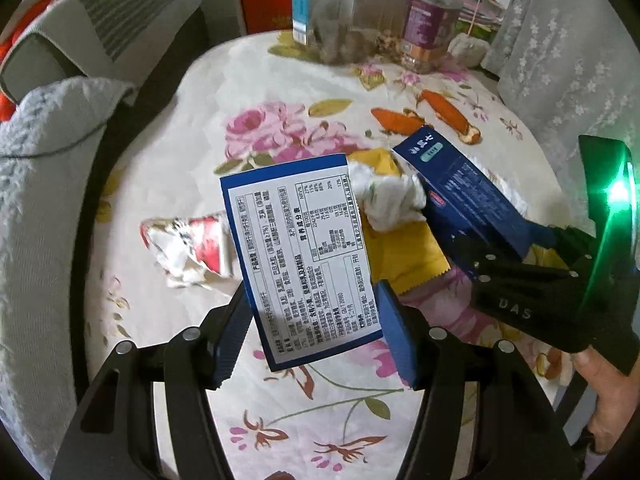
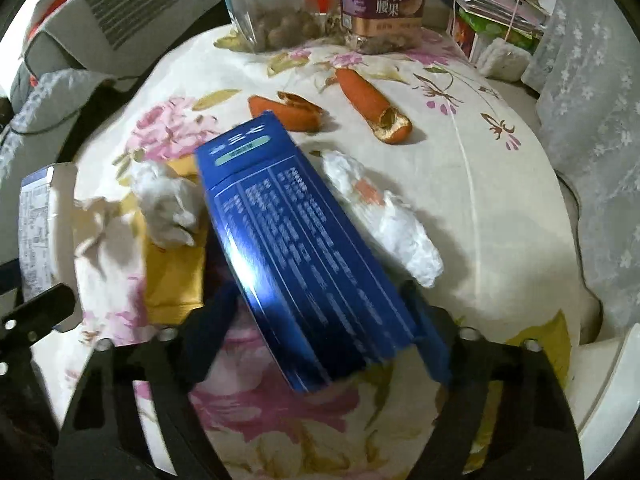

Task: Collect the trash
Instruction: 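Grasp the dark blue box with the right gripper while the left lifts the label box, then drop the blue box into the bin with the right gripper while the left follows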

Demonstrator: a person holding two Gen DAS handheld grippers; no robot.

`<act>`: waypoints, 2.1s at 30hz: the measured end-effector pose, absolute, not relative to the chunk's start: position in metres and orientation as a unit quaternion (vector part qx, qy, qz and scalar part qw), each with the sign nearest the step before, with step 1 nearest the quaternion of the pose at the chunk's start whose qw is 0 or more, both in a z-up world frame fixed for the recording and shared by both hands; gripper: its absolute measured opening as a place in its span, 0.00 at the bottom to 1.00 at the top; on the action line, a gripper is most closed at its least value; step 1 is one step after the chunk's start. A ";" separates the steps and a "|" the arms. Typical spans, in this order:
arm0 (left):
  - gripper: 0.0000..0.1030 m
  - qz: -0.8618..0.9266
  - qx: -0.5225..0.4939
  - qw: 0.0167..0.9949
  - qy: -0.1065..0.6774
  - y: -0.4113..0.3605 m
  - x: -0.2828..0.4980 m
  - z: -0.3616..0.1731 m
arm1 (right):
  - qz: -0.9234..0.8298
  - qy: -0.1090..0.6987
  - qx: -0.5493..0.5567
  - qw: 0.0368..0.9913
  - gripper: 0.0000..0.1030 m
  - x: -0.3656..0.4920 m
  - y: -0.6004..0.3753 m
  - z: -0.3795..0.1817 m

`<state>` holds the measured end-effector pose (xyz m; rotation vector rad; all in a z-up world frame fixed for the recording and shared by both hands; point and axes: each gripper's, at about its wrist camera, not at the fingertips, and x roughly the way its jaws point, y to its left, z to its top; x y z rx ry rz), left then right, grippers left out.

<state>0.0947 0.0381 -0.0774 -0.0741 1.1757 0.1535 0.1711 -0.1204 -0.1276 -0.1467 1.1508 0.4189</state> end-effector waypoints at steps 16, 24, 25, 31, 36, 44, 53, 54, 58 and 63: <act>0.59 0.045 -0.038 0.853 0.518 0.003 0.090 -0.052 | 0.206 0.490 0.004 0.847 0.45 0.132 -0.168 -0.071; 0.59 0.032 -0.022 0.859 0.510 -0.022 0.090 -0.046 | 0.193 0.482 0.009 0.855 0.44 0.120 -0.195 -0.058; 0.59 0.030 -0.021 0.860 0.509 -0.024 0.091 -0.045 | 0.189 0.477 0.010 0.858 0.44 0.118 -0.200 -0.055; 0.59 0.020 -0.015 0.865 0.501 -0.040 0.092 -0.042 | 0.166 0.453 0.024 0.876 0.33 0.113 -0.226 -0.042; 0.59 0.008 -0.012 0.865 0.502 -0.054 0.093 -0.043 | 0.159 0.474 0.038 0.865 0.36 0.115 -0.242 -0.050; 0.59 0.003 -0.011 0.858 0.513 -0.054 0.099 -0.054 | 0.161 0.542 0.012 0.824 0.88 0.124 -0.237 -0.088; 0.59 0.009 -0.022 0.851 0.524 -0.038 0.104 -0.062 | 0.115 0.575 -0.089 0.805 0.93 0.149 -0.212 -0.134; 0.59 0.010 -0.022 0.851 0.525 -0.038 0.104 -0.063 | 0.115 0.581 -0.086 0.801 0.88 0.151 -0.214 -0.138; 0.59 0.011 -0.026 0.851 0.525 -0.036 0.106 -0.064 | 0.119 0.584 -0.071 0.800 0.39 0.154 -0.218 -0.141; 0.59 0.010 -0.028 0.857 0.515 -0.041 0.105 -0.059 | 0.141 0.558 0.005 0.818 0.36 0.151 -0.232 -0.115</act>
